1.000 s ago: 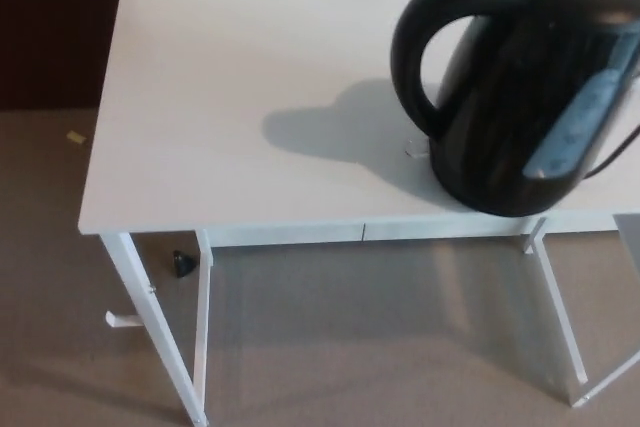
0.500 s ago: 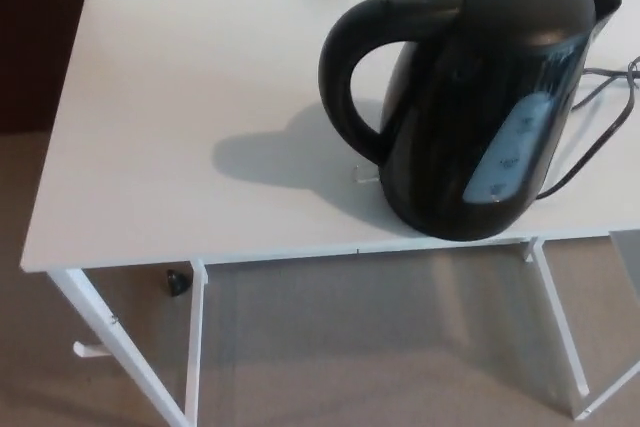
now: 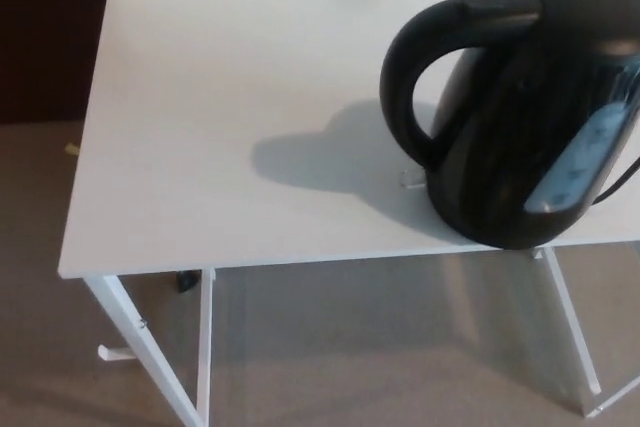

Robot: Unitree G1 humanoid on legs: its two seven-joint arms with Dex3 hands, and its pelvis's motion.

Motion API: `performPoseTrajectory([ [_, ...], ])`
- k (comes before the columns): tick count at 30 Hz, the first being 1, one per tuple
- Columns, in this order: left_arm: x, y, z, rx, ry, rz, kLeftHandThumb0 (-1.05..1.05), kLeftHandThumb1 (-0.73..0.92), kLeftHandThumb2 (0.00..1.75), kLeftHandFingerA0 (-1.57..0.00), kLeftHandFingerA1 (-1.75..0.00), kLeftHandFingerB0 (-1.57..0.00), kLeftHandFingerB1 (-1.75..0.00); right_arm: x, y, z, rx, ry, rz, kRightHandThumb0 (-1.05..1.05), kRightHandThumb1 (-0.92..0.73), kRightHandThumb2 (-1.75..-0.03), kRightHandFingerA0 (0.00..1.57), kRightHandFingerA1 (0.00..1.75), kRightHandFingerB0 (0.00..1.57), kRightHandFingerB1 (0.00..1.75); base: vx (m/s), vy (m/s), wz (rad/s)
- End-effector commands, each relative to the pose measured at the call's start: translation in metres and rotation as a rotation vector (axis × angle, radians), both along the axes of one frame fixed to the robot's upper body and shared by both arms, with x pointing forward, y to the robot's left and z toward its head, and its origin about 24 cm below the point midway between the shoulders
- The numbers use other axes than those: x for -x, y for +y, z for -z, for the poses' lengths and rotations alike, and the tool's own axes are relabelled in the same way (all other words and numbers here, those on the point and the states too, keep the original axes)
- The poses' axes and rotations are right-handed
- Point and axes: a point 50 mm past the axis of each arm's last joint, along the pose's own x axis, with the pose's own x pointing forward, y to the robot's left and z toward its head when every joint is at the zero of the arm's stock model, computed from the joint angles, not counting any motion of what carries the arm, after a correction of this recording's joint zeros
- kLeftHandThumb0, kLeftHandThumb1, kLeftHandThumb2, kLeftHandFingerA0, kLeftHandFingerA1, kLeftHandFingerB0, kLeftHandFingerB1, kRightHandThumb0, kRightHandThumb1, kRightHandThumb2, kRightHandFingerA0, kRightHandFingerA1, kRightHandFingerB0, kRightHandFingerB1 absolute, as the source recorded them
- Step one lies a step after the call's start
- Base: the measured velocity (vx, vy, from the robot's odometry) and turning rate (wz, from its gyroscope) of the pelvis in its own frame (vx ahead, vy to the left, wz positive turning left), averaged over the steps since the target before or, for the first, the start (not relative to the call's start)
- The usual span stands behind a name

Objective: The robot walk towards a table in front and uses its left hand to pick up the pot from the base and places it on the table

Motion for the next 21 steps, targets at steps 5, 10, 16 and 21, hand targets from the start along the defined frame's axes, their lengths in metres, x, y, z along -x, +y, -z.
performPoseTrajectory([
  [5, 0.006, 0.085, -0.086, -0.107, -0.275, -0.331, -0.02, 0.41, 0.89, -0.21, -0.56, -0.12, -0.50, -0.006, -0.009, -0.004, 0.030, -0.011, 0.022, -0.42, -0.52, -0.56, 0.53, 0.39, 0.34, 0.35, 0.00, 0.000, 0.00],
  [10, -0.006, 0.102, -0.128, -0.128, -0.415, -0.348, -0.03, 0.40, 0.89, -0.21, -0.57, -0.13, -0.51, -0.009, -0.009, -0.005, 0.014, -0.021, 0.029, -0.40, -0.53, -0.56, 0.53, 0.38, 0.35, 0.35, 0.00, 0.000, 0.00],
  [16, -0.030, 0.098, -0.179, -0.192, -0.592, -0.313, -0.07, 0.59, 0.57, -0.30, -0.52, -0.23, -0.36, -0.010, -0.010, -0.006, 0.001, -0.031, 0.028, -0.41, -0.53, -0.56, 0.52, 0.38, 0.33, 0.34, 0.00, 0.000, 0.00],
  [21, -0.093, -0.008, -0.292, -0.158, -1.015, 0.199, 0.10, 0.25, 0.86, -0.18, -0.62, -0.06, -0.54, -0.014, -0.006, -0.008, 0.006, -0.050, 0.011, -0.41, -0.54, -0.57, 0.50, 0.39, 0.33, 0.35, 0.00, 0.000, 0.00],
])
